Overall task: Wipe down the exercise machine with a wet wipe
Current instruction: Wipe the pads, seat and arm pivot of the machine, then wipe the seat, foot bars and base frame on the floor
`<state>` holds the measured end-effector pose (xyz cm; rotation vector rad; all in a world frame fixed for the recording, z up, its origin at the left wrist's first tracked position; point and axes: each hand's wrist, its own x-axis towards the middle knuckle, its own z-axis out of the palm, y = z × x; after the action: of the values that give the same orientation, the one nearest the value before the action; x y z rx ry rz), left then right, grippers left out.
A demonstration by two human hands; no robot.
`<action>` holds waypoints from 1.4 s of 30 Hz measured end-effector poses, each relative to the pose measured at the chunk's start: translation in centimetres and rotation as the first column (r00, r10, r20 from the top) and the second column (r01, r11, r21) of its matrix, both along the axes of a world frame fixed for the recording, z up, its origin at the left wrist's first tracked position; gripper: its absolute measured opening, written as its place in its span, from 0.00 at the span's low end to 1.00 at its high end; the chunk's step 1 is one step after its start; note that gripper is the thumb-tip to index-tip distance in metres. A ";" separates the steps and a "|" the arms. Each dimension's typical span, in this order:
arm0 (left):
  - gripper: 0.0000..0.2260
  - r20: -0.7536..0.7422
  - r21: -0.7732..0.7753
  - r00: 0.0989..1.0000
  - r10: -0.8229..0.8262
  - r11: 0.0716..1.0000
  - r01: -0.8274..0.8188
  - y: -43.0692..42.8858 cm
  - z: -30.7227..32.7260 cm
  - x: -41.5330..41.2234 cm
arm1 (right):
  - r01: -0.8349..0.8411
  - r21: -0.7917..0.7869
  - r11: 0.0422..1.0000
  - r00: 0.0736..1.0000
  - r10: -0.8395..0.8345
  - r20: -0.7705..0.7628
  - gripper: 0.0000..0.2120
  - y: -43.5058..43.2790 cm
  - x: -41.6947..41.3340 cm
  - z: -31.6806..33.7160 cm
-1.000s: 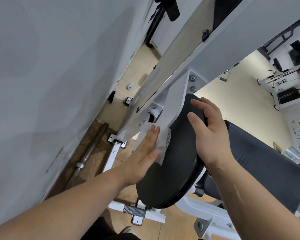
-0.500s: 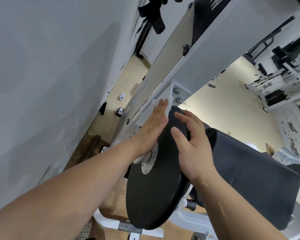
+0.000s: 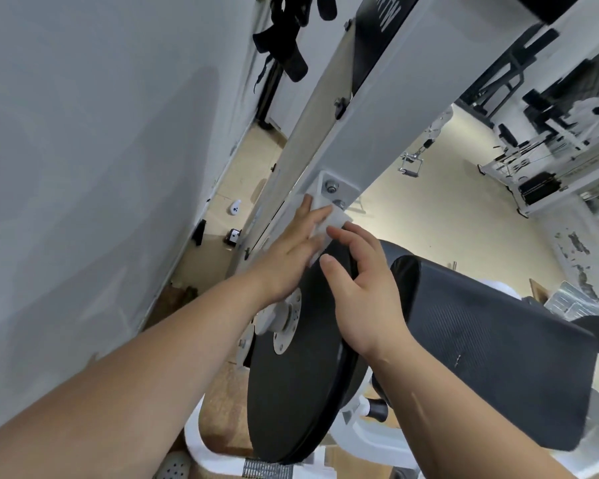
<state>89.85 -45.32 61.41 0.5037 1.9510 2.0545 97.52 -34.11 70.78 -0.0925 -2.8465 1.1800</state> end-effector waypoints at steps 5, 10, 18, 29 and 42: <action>0.23 -0.090 0.014 0.988 0.128 0.992 -0.128 -0.6 -2.1 4.6 | 0.018 -0.078 0.997 0.999 -0.021 -0.042 0.16 -0.1 0.2 -0.1; 0.23 -0.077 -0.128 0.959 0.274 0.951 -0.282 -1.4 -1.5 8.2 | 0.073 -0.262 0.962 0.993 -0.095 -0.075 0.13 -0.1 1.0 -0.5; 0.21 -0.039 -0.013 0.779 0.626 0.779 -0.627 -1.2 3.7 15.9 | -0.026 -0.350 0.936 0.996 -0.004 -0.085 0.14 3.6 7.9 -1.5; 0.24 -0.446 -0.362 0.844 0.299 0.802 -0.475 14.9 7.9 31.6 | -0.136 -0.676 0.724 0.973 0.225 0.046 0.19 17.9 21.6 0.9; 0.21 0.519 -0.059 0.807 0.283 0.953 -0.297 28.5 3.9 32.4 | 0.110 -0.759 0.642 0.949 0.160 0.273 0.12 33.6 24.9 -1.7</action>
<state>122.28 -16.86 65.28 -0.3579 1.7379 2.0943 122.42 -0.52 69.08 -0.3023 -2.3028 2.5114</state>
